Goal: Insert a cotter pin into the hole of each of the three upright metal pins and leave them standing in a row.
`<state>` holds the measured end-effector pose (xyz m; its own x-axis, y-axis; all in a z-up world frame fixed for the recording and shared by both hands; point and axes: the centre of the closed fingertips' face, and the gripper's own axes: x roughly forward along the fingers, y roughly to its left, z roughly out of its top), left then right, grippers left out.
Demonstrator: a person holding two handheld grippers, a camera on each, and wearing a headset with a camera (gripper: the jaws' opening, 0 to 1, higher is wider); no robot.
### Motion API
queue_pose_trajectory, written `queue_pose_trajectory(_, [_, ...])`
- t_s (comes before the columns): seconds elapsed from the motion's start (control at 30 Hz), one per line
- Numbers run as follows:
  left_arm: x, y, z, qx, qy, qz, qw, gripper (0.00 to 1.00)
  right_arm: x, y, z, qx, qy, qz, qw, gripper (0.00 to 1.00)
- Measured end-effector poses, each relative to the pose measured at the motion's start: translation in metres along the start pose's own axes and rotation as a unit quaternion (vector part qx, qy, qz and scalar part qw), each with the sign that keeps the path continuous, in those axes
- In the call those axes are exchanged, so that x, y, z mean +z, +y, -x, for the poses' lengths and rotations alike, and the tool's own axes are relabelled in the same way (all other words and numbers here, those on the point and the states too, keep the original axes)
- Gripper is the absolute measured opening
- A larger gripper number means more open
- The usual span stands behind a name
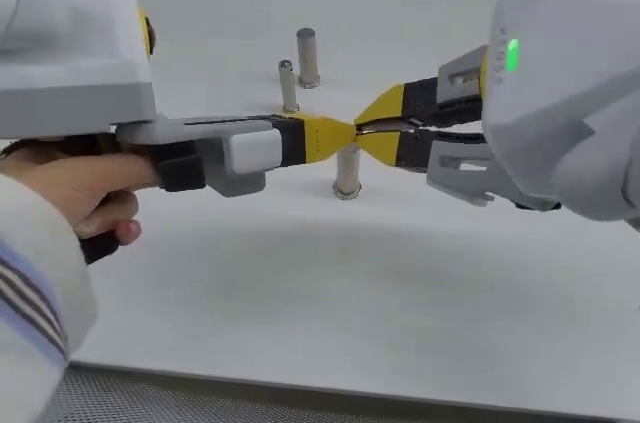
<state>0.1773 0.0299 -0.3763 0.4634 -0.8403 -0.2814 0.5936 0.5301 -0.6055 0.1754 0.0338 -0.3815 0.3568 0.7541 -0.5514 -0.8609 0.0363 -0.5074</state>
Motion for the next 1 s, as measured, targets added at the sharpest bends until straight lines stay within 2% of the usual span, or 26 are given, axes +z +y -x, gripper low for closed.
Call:
queue_pose_trajectory(0.17, [-0.001, -0.001, 0.000, -0.004, -0.005, 0.004, 1.0000, 0.00, 0.000, 0.001, 0.001, 0.002, -0.001, -0.001, 1.0000, 0.00])
queue_pose_trajectory(0.23, [-0.002, -0.002, 0.000, -0.005, -0.004, 0.005, 1.0000, 0.00, 0.000, 0.002, 0.002, 0.001, -0.002, -0.013, 0.9999, 0.00])
queue_pose_trajectory(0.33, [-0.007, -0.002, 0.001, -0.004, 0.005, -0.009, 0.9999, 0.00, 0.001, 0.003, 0.001, 0.008, -0.015, -0.041, 0.9990, 0.07])
queue_pose_trajectory(0.43, [-0.010, -0.002, 0.002, -0.004, 0.007, -0.015, 0.9999, 0.00, -0.001, 0.003, 0.001, 0.011, -0.015, -0.049, 0.9986, 0.07])
queue_pose_trajectory(0.5, [-0.010, -0.003, 0.003, -0.008, 0.003, -0.020, 0.9998, 0.00, -0.002, 0.004, 0.002, 0.012, -0.019, -0.052, 0.9984, 0.06])
queue_pose_trajectory(0.67, [-0.007, -0.007, 0.004, -0.011, -0.004, -0.034, 0.9994, 0.00, -0.005, 0.009, 0.002, 0.029, -0.020, -0.081, 0.9961, 0.10])
queue_pose_trajectory(0.77, [-0.004, -0.008, 0.006, -0.013, -0.009, -0.051, 0.9986, 0.00, -0.010, 0.013, 0.003, 0.046, -0.018, -0.115, 0.9922, 0.13])
queue_pose_trajectory(0.87, [-0.003, -0.012, 0.009, -0.020, -0.009, -0.069, 0.9974, 0.00, -0.014, 0.013, 0.003, 0.050, -0.021, -0.138, 0.9890, 0.15])
queue_pose_trajectory(1.0, [-0.003, -0.018, 0.011, -0.030, -0.007, -0.093, 0.9952, 0.00, -0.015, 0.015, 0.004, 0.062, -0.035, -0.180, 0.9811, 0.14])
